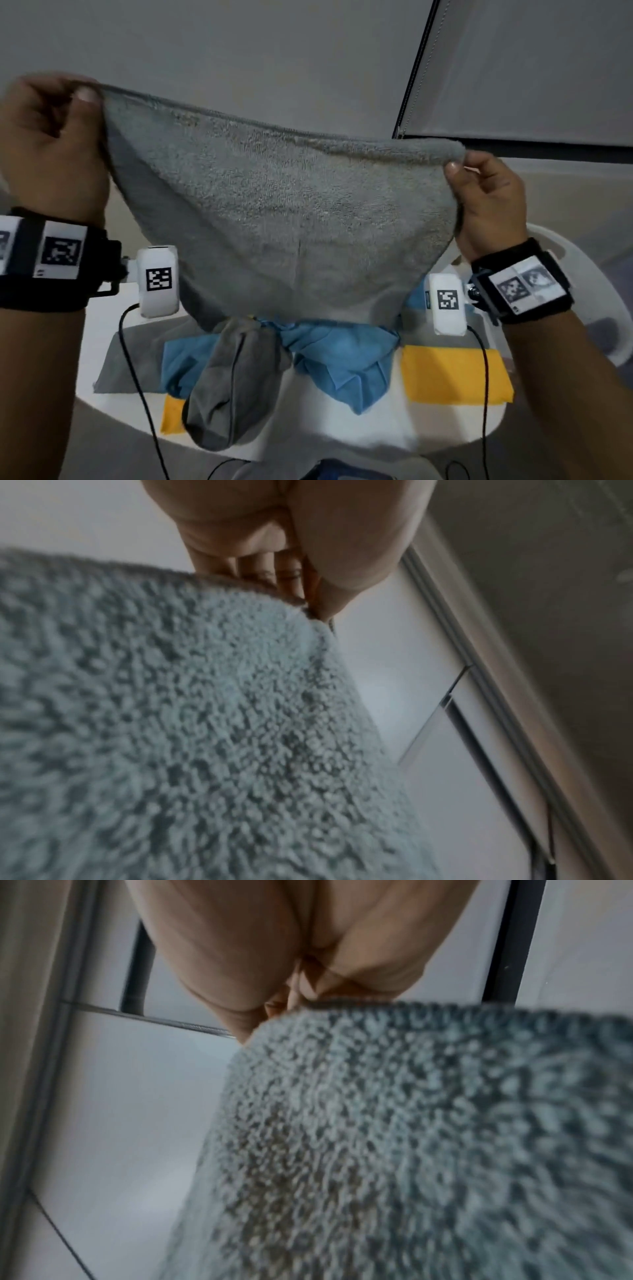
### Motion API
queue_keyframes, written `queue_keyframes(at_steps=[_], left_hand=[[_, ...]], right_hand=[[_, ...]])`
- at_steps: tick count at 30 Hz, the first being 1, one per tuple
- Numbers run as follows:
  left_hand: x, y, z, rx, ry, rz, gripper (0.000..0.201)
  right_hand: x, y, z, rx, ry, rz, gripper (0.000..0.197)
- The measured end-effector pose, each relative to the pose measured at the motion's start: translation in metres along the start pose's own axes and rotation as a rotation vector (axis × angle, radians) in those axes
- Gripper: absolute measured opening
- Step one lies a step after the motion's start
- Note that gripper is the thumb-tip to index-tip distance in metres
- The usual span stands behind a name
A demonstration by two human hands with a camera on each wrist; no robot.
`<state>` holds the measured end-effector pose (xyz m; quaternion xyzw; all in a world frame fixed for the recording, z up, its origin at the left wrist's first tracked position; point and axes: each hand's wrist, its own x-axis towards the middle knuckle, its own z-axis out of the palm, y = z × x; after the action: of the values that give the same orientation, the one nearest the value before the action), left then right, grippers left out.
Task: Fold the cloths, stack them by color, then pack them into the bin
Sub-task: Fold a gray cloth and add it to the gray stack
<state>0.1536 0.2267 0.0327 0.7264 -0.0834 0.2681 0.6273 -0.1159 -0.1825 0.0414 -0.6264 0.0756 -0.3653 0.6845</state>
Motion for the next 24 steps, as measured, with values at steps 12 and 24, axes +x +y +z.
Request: queue_keyframes(at_steps=[12,24], left_hand=[[-0.12,-0.057,0.073,0.315,-0.533,-0.381,0.012],[-0.209,-0.096,0.05,0.824,-1.107,-0.322,0.012]], right_hand=[[-0.012,0.153,-0.025,-0.524,0.019,0.526,0.012],[-0.117,0.211,-0.051,-0.891,-0.667,0.73,0.01]])
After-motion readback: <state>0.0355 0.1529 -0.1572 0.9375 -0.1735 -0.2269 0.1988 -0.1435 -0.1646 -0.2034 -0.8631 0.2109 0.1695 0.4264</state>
